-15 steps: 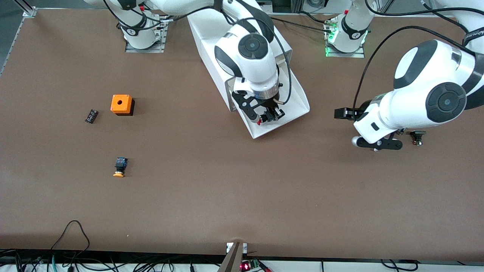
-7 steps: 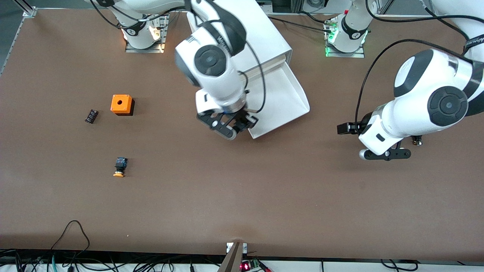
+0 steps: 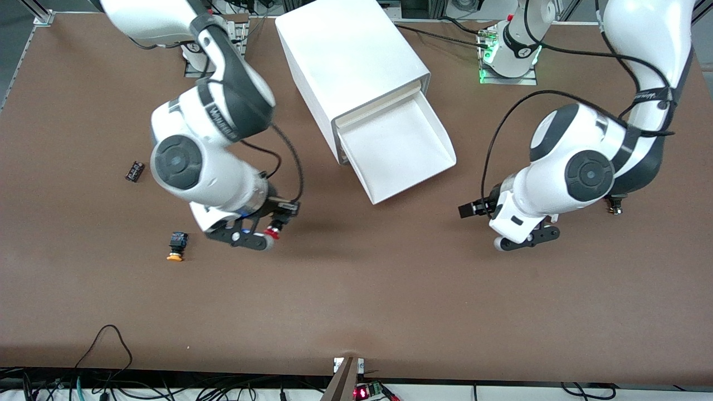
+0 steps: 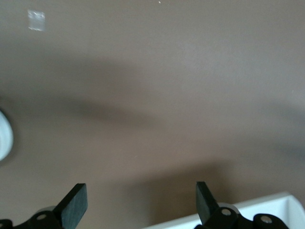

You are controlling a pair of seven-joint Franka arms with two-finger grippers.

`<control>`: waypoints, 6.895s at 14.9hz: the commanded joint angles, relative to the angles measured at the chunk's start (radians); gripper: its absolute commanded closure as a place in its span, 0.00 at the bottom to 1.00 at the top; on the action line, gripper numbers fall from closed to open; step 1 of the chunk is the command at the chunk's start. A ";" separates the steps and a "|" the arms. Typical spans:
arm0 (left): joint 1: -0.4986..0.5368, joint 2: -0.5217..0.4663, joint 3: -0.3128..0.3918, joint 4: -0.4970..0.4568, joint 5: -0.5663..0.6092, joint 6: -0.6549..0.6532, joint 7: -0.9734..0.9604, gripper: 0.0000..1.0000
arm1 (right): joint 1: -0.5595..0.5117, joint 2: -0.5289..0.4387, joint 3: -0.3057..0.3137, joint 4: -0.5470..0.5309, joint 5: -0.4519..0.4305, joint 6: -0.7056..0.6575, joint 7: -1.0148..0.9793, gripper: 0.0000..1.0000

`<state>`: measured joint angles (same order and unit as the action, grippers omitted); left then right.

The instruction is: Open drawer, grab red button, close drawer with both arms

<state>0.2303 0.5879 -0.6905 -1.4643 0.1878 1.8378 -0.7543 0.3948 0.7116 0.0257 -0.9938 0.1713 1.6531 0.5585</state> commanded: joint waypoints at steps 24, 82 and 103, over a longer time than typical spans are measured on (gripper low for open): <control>-0.131 0.043 -0.153 -0.304 0.239 0.184 -0.577 0.00 | -0.326 0.128 0.008 -0.414 -0.079 0.442 -0.634 1.00; -0.347 -0.549 0.696 -0.211 -0.200 -0.075 0.862 0.00 | -0.313 -0.758 -0.032 -0.684 -0.182 0.071 -0.402 0.00; -0.347 -0.617 0.684 -0.252 -0.192 -0.157 0.739 0.00 | -0.313 -0.755 -0.032 -0.677 -0.185 0.059 -0.393 0.00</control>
<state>-0.1066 -0.0142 -0.0133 -1.7072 0.0083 1.6929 -0.0074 0.0813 -0.0545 -0.0089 -1.7000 -0.0188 1.7356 0.1601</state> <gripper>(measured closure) 0.000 0.000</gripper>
